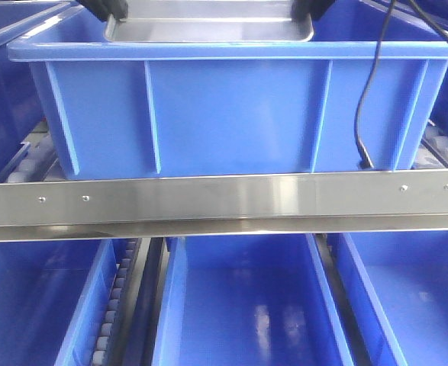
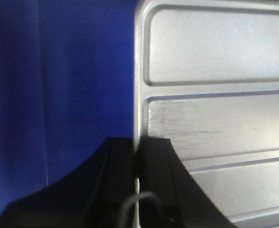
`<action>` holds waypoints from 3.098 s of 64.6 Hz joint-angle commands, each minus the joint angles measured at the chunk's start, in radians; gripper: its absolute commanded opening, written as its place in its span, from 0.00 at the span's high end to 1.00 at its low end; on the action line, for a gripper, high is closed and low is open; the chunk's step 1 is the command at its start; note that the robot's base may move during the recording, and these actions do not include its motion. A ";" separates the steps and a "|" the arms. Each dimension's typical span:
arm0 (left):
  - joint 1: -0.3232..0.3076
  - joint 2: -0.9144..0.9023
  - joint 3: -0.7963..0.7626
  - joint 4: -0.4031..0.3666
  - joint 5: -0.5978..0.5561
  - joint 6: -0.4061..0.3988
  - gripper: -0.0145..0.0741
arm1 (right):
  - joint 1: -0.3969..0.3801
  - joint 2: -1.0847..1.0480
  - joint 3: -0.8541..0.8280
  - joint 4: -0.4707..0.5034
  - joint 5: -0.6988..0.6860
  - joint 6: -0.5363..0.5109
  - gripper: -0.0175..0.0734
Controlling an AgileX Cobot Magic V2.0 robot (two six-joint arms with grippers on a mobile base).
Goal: Grab silver tray and place in blue box
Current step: 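Lower the tray into the blue crate and open both grippers, then lift both grippers up and out of the blue crate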
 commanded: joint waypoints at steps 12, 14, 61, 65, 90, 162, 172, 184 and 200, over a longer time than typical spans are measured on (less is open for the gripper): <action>-0.016 -0.057 -0.042 -0.095 -0.100 0.004 0.85 | 0.015 -0.058 -0.049 0.090 -0.138 -0.014 0.75; -0.016 -0.057 -0.042 -0.095 -0.097 0.004 0.85 | 0.015 -0.058 -0.049 0.090 -0.138 -0.014 0.75; -0.016 -0.048 -0.042 -0.042 -0.081 0.004 0.85 | 0.015 -0.058 -0.049 0.090 -0.150 -0.014 0.74; -0.016 -0.048 -0.042 0.000 -0.079 0.004 0.85 | 0.013 -0.058 -0.049 0.090 -0.149 -0.014 0.74; 0.001 -0.048 -0.042 0.031 -0.077 -0.002 0.79 | -0.004 -0.058 -0.049 0.090 -0.150 -0.014 0.33; 0.046 -0.059 -0.042 0.008 -0.021 -0.002 0.84 | -0.052 -0.070 -0.044 0.088 -0.070 -0.030 0.75; 0.046 -0.095 -0.042 -0.020 -0.039 -0.002 0.84 | -0.026 -0.130 -0.028 0.088 -0.123 -0.106 0.75; 0.046 -0.141 -0.031 -0.057 -0.062 -0.002 0.84 | 0.008 -0.231 0.065 0.087 -0.234 -0.146 0.75; 0.035 -0.214 -0.031 -0.065 -0.071 0.012 0.84 | 0.020 -0.408 0.367 0.087 -0.476 -0.162 0.75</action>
